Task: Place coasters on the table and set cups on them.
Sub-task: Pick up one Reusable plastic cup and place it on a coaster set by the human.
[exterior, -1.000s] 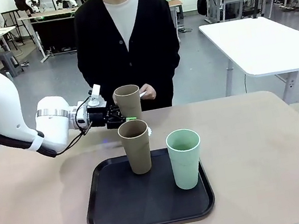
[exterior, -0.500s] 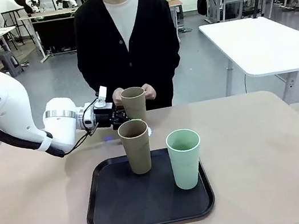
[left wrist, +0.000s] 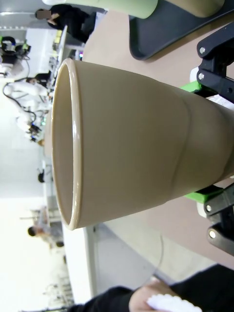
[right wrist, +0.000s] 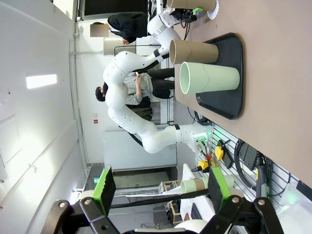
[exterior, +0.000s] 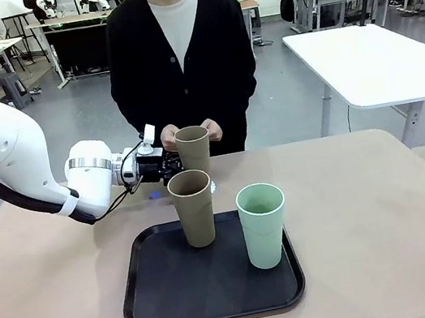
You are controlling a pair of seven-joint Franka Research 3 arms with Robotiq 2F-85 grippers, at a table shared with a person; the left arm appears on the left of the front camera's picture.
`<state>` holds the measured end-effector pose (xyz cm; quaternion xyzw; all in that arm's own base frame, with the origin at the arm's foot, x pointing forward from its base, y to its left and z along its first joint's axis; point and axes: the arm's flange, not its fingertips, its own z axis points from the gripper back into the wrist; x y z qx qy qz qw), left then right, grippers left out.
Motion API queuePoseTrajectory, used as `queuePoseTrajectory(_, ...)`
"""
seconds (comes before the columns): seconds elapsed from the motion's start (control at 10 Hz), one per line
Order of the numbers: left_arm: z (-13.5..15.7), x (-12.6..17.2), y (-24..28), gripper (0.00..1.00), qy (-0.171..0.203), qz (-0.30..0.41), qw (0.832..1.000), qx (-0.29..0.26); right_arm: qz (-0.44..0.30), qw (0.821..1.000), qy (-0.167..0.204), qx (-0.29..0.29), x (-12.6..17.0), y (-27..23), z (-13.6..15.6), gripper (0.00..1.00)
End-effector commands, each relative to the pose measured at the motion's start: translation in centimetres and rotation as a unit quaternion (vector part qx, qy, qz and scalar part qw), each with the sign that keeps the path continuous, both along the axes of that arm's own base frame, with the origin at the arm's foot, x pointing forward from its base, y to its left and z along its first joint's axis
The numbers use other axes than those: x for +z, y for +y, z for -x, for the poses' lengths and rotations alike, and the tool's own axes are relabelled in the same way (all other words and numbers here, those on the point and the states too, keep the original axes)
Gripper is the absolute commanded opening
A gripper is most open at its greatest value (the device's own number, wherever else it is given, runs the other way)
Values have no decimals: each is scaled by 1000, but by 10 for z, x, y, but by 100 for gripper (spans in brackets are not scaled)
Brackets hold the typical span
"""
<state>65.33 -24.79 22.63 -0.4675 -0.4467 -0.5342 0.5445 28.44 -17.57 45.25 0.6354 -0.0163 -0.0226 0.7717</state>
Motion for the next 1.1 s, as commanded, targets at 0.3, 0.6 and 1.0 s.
queuePoseTrajectory(0.3, 10, 10, 1, 82, 2, -4, 1000, -11, -3, 1000, -2, 1, 1, 0, 0, 100)
queuePoseTrajectory(0.6, 14, 7, 3, 82, 11, -7, 1000, -8, -3, 1000, -2, 1, 1, 0, 0, 100)
queuePoseTrajectory(1.0, 9, -1, 1, 82, 7, -4, 1000, -4, -3, 1000, -2, 1, 1, 0, 0, 100)
